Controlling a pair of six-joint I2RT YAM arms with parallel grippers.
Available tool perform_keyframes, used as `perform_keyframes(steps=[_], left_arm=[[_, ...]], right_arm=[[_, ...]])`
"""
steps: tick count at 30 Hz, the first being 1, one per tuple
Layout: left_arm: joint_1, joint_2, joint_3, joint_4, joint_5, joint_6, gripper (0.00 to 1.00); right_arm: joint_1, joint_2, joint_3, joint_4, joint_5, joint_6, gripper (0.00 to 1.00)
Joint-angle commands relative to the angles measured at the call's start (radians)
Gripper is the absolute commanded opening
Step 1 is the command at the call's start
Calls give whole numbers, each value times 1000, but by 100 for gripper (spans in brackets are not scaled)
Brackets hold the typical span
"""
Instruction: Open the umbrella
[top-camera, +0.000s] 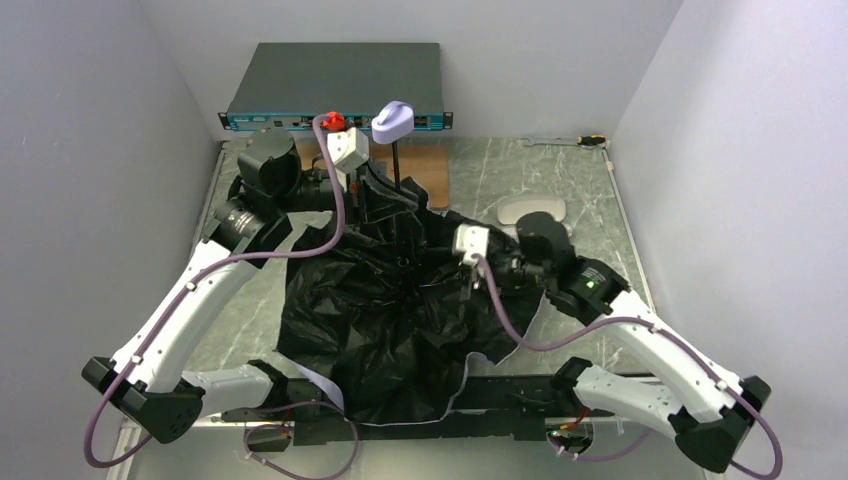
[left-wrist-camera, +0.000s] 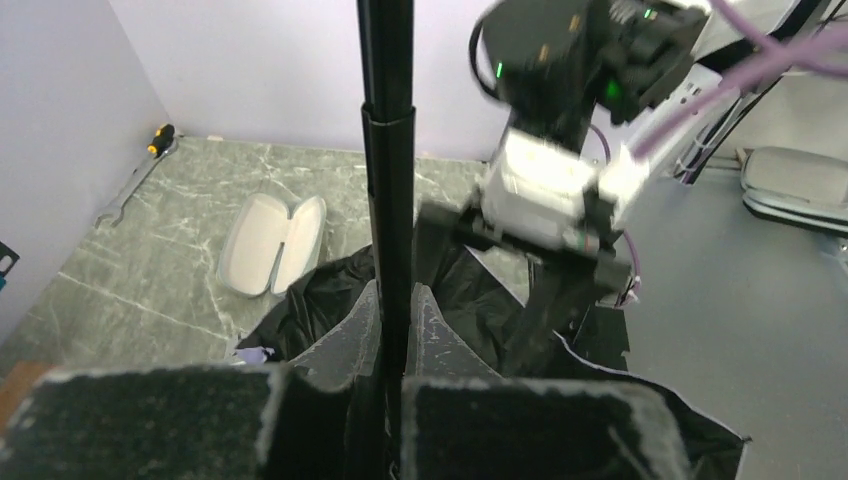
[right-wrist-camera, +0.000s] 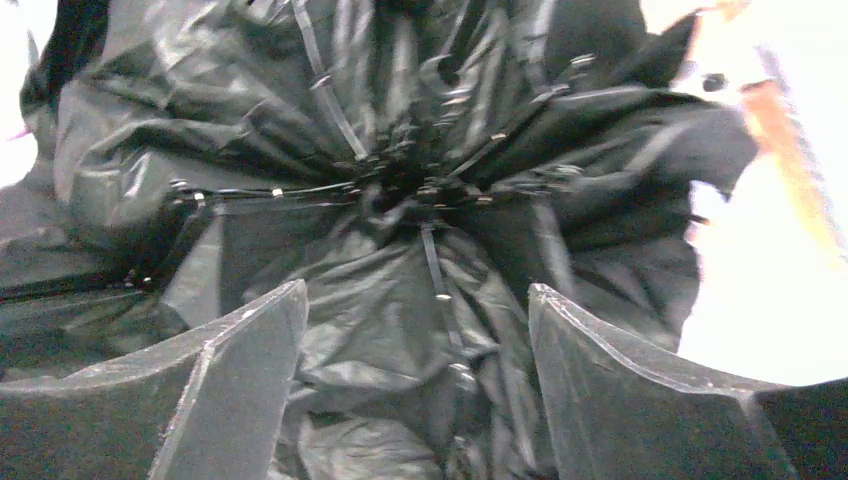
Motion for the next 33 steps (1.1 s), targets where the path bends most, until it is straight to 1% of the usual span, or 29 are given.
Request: perform_keyframes(steps=[1,2,3,7,9,12,15,18,21,22,24,28,29,33], left_arm=[[-14,-32,-16,41,5,96,0],[-20,-30,-12,36,5,101,0],[-26,-27,-7,30,6,102,0],[-44,-18,17,10,1,122,0],[-48,-12,31,1,-1,127,0],[-50,-10,43,4,-4,114,0],[-52,-12,60,6,-8,98,0],[-52,-16,99,-9,-9,87,0],[-51,-19,150,-28,12,72,0],[-51,-21,165,-32,27,62,0],[-51,-29,190,-30,54,31,0],[-52,-39,233,-22,98,-34,0],[-52,-37,244,-23,108,-48,0],[-51,-27,275,-44,131,-46,0]], right_arm=[[-94,-65,7,198,65,255,79],[-108,-60,-2,238,62,287,75],[-115,-46,-3,281,50,322,68],[-114,68,42,373,11,446,57],[-112,112,50,446,-8,509,49],[-101,186,39,551,1,602,43],[-67,265,39,615,12,650,42],[-58,307,-23,677,39,668,46],[-67,337,-84,667,61,605,50],[-80,348,-104,665,67,594,54],[-125,371,-133,656,60,588,68],[-221,431,-147,616,3,564,83],[-230,441,-150,610,-10,551,87],[-244,487,-175,611,-19,484,93]])
